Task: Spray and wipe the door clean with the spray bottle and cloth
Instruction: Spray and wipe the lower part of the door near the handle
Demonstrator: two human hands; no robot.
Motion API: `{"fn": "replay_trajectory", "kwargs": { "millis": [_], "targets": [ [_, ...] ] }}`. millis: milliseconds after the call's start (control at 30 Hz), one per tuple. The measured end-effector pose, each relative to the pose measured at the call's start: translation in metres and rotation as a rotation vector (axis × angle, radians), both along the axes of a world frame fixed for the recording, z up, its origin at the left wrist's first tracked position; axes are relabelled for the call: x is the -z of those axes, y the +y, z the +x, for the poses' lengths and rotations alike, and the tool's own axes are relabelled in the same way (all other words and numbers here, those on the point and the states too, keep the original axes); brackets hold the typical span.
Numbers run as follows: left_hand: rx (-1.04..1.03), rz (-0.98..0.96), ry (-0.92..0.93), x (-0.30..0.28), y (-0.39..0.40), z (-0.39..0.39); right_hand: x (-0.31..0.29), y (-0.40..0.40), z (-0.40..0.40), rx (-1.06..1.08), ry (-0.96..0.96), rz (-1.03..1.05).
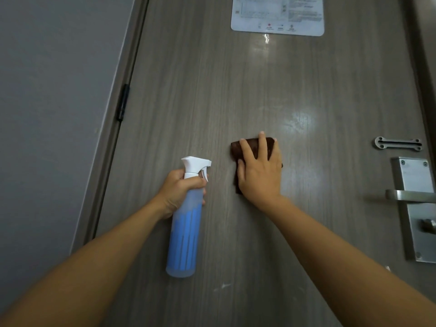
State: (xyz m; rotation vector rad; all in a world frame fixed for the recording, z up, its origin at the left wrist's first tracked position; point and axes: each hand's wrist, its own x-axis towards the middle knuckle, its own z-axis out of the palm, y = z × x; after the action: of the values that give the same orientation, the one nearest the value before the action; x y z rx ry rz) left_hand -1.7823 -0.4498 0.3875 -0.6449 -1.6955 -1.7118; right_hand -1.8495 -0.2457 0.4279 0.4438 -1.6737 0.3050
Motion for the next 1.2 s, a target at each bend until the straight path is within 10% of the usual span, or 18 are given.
{"fn": "replay_trajectory", "kwargs": {
  "millis": [367, 900, 1200],
  "targets": [
    [0.004, 0.046, -0.022, 0.000, -0.001, 0.006, 0.082, 0.047, -0.015, 0.080, 0.102, 0.544],
    [-0.379, -0.031, 0.101, -0.016, -0.049, 0.064, -0.046, -0.054, 0.011, 0.031, 0.020, 0.172],
    [-0.412, -0.142, 0.102, -0.028, -0.056, 0.093, -0.008, -0.047, 0.018, -0.006, 0.083, 0.520]
  ]
}}
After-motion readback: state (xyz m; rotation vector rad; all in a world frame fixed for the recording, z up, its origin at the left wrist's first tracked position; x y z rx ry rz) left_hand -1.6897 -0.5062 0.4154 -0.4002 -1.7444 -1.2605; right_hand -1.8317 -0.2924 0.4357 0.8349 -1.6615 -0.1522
